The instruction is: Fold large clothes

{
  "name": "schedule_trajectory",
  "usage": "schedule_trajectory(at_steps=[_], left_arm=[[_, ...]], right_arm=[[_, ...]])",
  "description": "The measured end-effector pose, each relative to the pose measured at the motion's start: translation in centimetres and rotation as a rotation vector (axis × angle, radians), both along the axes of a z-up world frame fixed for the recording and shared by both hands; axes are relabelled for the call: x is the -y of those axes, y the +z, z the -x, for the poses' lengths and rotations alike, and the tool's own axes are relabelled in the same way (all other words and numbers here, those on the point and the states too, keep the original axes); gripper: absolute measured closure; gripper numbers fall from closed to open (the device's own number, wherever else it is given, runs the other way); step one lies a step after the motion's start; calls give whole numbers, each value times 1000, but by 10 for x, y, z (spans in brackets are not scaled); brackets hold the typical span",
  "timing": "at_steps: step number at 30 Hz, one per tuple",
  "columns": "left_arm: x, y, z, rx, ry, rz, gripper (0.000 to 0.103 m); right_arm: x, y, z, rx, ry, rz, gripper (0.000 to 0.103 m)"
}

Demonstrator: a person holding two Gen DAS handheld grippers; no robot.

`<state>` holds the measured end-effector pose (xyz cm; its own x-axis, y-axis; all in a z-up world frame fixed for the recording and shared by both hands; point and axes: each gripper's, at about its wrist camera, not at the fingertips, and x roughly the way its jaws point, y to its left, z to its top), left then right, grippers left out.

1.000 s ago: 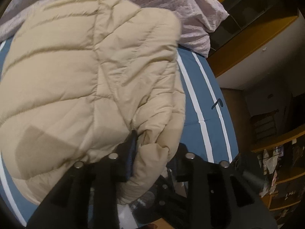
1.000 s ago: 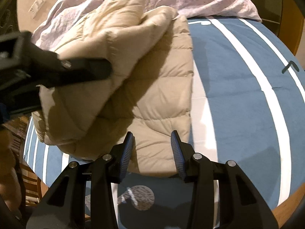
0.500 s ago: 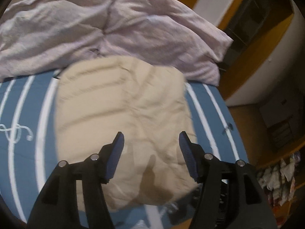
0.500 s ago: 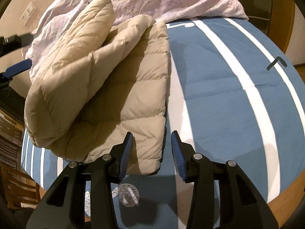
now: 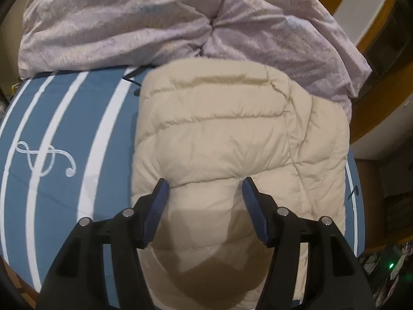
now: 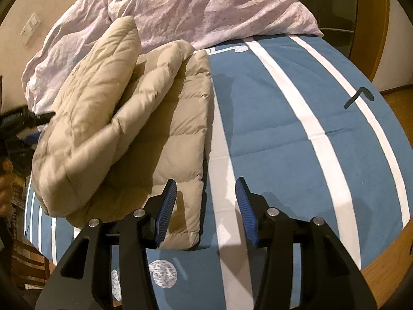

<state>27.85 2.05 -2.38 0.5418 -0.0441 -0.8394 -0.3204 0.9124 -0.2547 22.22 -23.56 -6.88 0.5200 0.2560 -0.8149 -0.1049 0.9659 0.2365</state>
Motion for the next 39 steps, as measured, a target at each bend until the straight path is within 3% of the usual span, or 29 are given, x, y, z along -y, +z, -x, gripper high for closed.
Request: schedule_trajectory(at_steps=[16, 25, 34, 39], left_arm=[[54, -43, -6, -55, -134, 16, 43], [62, -49, -11, -62, -162, 5, 42], [57, -49, -10, -59, -161, 11, 42], [56, -43, -8, -47, -165, 9, 42]], right_arm=[[10, 30, -11, 69, -69, -47, 54], [-18, 54, -14, 129, 19, -70, 68], [-43, 41, -16, 104, 77, -20, 78], [-43, 15, -27, 12, 44, 50, 79]])
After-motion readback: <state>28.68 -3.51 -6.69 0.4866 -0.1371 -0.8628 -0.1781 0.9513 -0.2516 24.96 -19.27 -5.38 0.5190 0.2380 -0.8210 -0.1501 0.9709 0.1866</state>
